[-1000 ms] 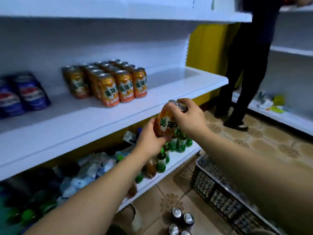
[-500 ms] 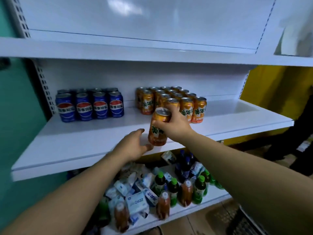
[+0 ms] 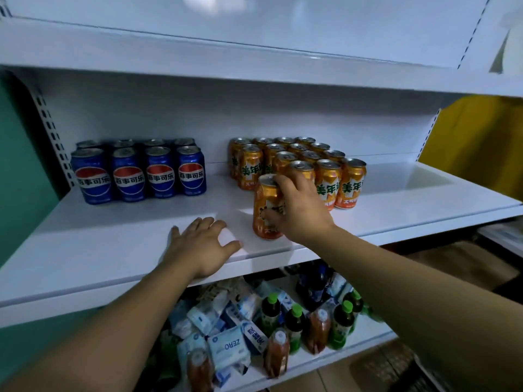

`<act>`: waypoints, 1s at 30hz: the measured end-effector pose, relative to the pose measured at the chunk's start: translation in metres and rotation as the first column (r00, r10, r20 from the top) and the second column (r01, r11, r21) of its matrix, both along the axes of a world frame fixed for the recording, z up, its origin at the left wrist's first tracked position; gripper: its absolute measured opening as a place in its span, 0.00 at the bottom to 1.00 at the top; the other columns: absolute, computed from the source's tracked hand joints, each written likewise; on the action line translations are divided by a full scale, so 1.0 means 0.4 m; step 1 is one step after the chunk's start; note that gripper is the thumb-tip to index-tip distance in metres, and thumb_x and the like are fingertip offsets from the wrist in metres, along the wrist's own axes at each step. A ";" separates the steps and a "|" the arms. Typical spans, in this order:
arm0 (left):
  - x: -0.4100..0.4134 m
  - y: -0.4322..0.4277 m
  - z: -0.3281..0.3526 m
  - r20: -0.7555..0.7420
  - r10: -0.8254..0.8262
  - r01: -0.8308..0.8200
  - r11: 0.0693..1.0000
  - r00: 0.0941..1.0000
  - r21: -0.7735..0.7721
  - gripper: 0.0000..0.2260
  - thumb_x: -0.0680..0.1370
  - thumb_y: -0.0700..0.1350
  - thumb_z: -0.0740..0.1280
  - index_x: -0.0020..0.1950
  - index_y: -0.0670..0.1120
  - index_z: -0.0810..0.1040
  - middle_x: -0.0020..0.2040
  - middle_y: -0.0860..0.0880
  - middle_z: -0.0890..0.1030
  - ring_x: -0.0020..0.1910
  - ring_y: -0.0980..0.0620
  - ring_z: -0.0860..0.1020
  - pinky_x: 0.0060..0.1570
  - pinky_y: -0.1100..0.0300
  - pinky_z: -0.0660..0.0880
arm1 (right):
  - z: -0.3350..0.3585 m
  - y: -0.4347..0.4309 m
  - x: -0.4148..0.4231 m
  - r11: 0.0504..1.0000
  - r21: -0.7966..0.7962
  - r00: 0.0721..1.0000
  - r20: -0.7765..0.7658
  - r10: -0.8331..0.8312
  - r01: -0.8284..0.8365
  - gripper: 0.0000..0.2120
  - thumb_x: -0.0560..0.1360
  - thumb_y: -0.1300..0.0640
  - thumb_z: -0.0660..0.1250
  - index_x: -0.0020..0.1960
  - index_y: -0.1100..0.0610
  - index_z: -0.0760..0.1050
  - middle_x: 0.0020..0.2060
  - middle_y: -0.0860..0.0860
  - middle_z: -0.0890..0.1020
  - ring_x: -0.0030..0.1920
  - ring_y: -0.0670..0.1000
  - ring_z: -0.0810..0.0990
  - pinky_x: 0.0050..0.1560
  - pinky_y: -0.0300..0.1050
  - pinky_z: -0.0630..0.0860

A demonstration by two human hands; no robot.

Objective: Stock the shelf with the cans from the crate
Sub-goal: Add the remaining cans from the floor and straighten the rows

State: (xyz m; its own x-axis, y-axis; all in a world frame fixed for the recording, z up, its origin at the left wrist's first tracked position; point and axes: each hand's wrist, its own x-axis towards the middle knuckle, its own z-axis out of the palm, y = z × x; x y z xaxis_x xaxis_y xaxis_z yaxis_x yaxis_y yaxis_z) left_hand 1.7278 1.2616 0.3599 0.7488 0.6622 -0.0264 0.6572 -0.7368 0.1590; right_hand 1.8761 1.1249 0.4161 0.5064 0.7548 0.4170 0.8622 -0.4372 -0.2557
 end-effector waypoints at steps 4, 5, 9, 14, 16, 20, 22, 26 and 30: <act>-0.002 -0.001 -0.002 0.007 0.010 -0.010 1.000 1.000 0.006 0.32 0.76 0.68 0.49 0.77 0.56 0.53 0.79 0.54 0.51 0.77 0.53 0.49 0.73 0.42 0.45 | 0.018 0.045 0.034 0.992 -0.119 0.964 0.264 -0.013 0.045 0.31 0.76 0.40 0.62 0.74 0.49 0.58 0.73 0.51 0.65 0.74 0.57 0.57 0.74 0.56 0.52; -0.003 -0.002 -0.002 0.009 0.011 -0.011 1.000 1.000 0.005 0.32 0.76 0.68 0.49 0.77 0.56 0.53 0.79 0.54 0.51 0.77 0.53 0.48 0.74 0.42 0.45 | 0.022 0.059 0.043 0.988 -0.143 0.956 0.294 -0.014 0.058 0.30 0.77 0.40 0.60 0.74 0.50 0.58 0.73 0.51 0.66 0.75 0.57 0.56 0.75 0.57 0.48; -0.003 -0.004 0.001 0.013 0.010 -0.010 1.000 1.000 0.000 0.31 0.76 0.68 0.50 0.77 0.56 0.53 0.79 0.54 0.51 0.77 0.53 0.48 0.74 0.43 0.45 | 0.039 0.102 0.073 0.958 -0.260 0.925 0.381 -0.010 0.117 0.32 0.78 0.38 0.55 0.77 0.52 0.54 0.75 0.54 0.62 0.77 0.58 0.50 0.74 0.58 0.36; -0.003 -0.006 0.002 0.007 0.008 -0.008 1.000 1.000 0.007 0.31 0.77 0.67 0.50 0.77 0.56 0.53 0.79 0.54 0.50 0.77 0.53 0.47 0.74 0.43 0.44 | 0.059 0.150 0.104 0.921 -0.347 0.912 0.409 -0.024 0.180 0.35 0.78 0.37 0.55 0.78 0.53 0.52 0.77 0.54 0.57 0.77 0.58 0.50 0.73 0.61 0.37; -0.003 -0.007 0.002 0.005 0.008 -0.008 1.000 1.000 0.003 0.31 0.77 0.67 0.50 0.77 0.56 0.52 0.79 0.54 0.50 0.77 0.53 0.47 0.74 0.43 0.44 | 0.070 0.164 0.113 0.904 -0.376 0.913 0.407 -0.036 0.203 0.35 0.78 0.38 0.56 0.78 0.54 0.53 0.77 0.54 0.59 0.77 0.59 0.51 0.73 0.63 0.39; -0.003 -0.008 0.002 0.010 0.010 -0.010 1.000 1.000 0.004 0.31 0.77 0.67 0.50 0.77 0.56 0.52 0.79 0.53 0.50 0.77 0.53 0.47 0.74 0.43 0.44 | 0.080 0.196 0.127 0.877 -0.425 0.917 0.397 -0.041 0.223 0.35 0.78 0.39 0.56 0.78 0.55 0.50 0.77 0.54 0.57 0.77 0.60 0.51 0.73 0.64 0.42; -0.004 -0.008 0.001 0.011 0.009 -0.009 1.000 1.000 0.004 0.31 0.77 0.67 0.50 0.77 0.56 0.52 0.79 0.54 0.50 0.77 0.53 0.47 0.74 0.43 0.44 | 0.078 0.209 0.132 0.874 -0.433 0.921 0.386 -0.040 0.219 0.36 0.79 0.39 0.56 0.79 0.55 0.49 0.77 0.55 0.56 0.77 0.61 0.50 0.73 0.64 0.43; -0.003 -0.005 0.000 0.004 0.009 -0.009 1.000 1.000 0.008 0.31 0.77 0.67 0.49 0.77 0.56 0.52 0.79 0.53 0.50 0.77 0.53 0.46 0.74 0.43 0.43 | 0.073 0.231 0.143 0.891 -0.411 0.934 0.356 -0.035 0.190 0.37 0.78 0.39 0.58 0.78 0.55 0.49 0.77 0.54 0.57 0.77 0.61 0.52 0.74 0.64 0.45; -0.001 -0.005 0.002 -0.006 0.008 -0.008 1.000 1.000 0.011 0.31 0.77 0.67 0.49 0.77 0.56 0.51 0.79 0.54 0.49 0.77 0.53 0.46 0.74 0.43 0.44 | 0.072 0.246 0.148 0.889 -0.412 0.940 0.336 -0.054 0.199 0.36 0.78 0.40 0.58 0.78 0.54 0.48 0.77 0.54 0.57 0.76 0.61 0.53 0.73 0.65 0.48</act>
State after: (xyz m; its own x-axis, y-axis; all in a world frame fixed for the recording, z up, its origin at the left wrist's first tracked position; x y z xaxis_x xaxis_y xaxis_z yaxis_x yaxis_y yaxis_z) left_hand 1.7275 1.2598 0.3606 0.7436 0.6682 -0.0235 0.6637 -0.7333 0.1475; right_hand 1.9353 1.2233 0.4449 0.5108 0.8330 0.2126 0.7944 -0.5519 0.2536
